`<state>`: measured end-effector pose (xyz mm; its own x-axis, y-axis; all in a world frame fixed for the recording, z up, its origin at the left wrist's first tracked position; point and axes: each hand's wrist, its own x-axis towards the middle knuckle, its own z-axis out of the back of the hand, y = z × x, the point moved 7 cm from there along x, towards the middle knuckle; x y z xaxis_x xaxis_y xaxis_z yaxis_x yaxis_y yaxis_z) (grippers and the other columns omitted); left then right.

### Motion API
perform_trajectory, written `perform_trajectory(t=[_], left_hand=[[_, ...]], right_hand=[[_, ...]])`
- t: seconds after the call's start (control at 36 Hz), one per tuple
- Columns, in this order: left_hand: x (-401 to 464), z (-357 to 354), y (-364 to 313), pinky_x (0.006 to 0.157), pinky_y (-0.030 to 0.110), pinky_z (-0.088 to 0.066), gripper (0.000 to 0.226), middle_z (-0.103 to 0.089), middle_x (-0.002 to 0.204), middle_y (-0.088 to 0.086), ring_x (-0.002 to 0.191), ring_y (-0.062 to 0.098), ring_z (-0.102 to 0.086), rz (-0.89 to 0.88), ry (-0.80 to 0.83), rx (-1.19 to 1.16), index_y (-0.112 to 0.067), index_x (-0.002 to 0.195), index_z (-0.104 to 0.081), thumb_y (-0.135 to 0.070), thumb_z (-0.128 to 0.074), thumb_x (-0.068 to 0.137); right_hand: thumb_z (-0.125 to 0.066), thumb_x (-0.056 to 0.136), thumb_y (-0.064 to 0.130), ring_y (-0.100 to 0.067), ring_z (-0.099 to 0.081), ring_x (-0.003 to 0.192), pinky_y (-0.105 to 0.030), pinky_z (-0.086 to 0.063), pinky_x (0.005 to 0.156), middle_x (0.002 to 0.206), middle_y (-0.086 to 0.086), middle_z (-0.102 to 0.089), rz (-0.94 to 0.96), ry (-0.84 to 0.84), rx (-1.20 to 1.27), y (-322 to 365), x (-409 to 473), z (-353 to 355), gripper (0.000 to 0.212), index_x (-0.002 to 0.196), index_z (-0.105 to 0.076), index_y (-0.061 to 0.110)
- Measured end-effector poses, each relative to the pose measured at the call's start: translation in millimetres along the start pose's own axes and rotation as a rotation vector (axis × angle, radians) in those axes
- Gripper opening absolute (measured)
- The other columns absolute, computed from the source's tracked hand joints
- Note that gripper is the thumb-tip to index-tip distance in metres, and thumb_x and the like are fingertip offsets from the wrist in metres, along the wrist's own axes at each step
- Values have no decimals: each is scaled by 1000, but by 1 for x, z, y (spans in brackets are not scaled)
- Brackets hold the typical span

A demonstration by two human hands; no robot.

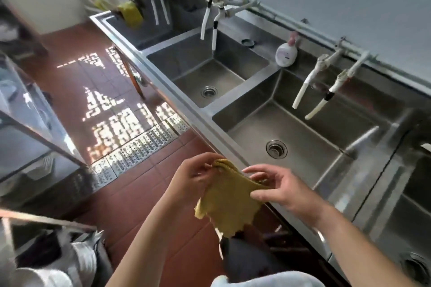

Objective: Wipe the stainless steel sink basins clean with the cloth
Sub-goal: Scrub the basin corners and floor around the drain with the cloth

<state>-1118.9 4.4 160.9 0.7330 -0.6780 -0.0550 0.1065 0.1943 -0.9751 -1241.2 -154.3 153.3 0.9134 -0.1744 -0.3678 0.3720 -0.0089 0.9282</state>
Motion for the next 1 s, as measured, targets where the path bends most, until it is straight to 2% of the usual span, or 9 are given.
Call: perform_trajectory(t=[0.06, 0.17, 0.31, 0.42, 0.56, 0.67, 0.78, 0.89, 1.0], left_hand=[[15, 27, 7, 78, 25, -58, 36, -75, 92, -10, 88, 8, -70, 9, -34, 7, -23, 102, -74, 7, -59, 89], [53, 84, 20, 75, 18, -55, 43, -74, 92, -10, 88, 5, -69, 20, -90, 48, -30, 99, -74, 8, -57, 89], [110, 161, 33, 79, 31, -60, 47, -73, 97, -4, 92, 15, -69, 82, -251, -27, -42, 98, -72, 3, -59, 94], [156, 223, 28, 79, 48, -58, 41, -71, 99, 3, 92, 29, -67, 77, -327, -20, -34, 105, -70, 3, -60, 92], [204, 300, 20, 77, 29, -55, 38, -72, 96, -11, 86, 11, -66, 61, -417, 79, -44, 96, -70, -10, -60, 81], [234, 352, 24, 81, 38, -57, 30, -72, 97, -9, 91, 19, -67, 80, -443, 111, -40, 97, -70, -17, -60, 80], [268, 421, 44, 78, 45, -57, 25, -70, 93, -6, 88, 23, -66, 89, -520, 85, -31, 96, -70, -15, -60, 80], [308, 496, 73, 67, 36, -57, 23, -69, 89, -3, 82, 15, -65, 95, -510, 64, -33, 93, -70, -12, -66, 85], [357, 569, 94, 71, 33, -60, 33, -69, 90, -13, 82, 6, -67, 68, -442, 149, -40, 92, -67, -7, -67, 90]], right_hand=[[-75, 80, -5, -29, -67, 96, -49, -55, 91, 105, -20, -67, 23, 8, -41, 12, 35, -12, 31, 107, -71, 12], [-73, 85, 0, -17, -63, 80, -38, -57, 76, 84, -9, -65, 110, -11, -103, 33, 119, -28, 12, 91, -66, 7], [-71, 88, 6, -19, -67, 82, -37, -60, 73, 84, -1, -66, 262, -6, -163, 76, 229, -49, 19, 89, -63, 22], [-73, 87, 12, -8, -66, 76, -28, -58, 67, 82, 9, -67, 324, 134, -265, 120, 311, -71, 18, 86, -65, 28], [-80, 78, 10, -15, -71, 82, -34, -60, 80, 86, 2, -73, 318, 306, -297, 167, 407, -106, 17, 87, -73, 23], [-80, 77, 5, -15, -72, 80, -34, -60, 79, 85, 1, -74, 355, 391, -334, 197, 469, -145, 20, 87, -75, 21], [-73, 81, 0, -20, -69, 79, -45, -59, 78, 84, -2, -70, 425, 346, -357, 226, 537, -178, 16, 86, -74, 15], [-67, 84, 1, -26, -63, 76, -51, -55, 72, 81, -5, -66, 465, 363, -390, 258, 603, -213, 16, 86, -69, 17], [-69, 87, 3, -18, -63, 78, -42, -56, 75, 83, 1, -67, 485, 314, -444, 294, 665, -242, 21, 88, -68, 23]])
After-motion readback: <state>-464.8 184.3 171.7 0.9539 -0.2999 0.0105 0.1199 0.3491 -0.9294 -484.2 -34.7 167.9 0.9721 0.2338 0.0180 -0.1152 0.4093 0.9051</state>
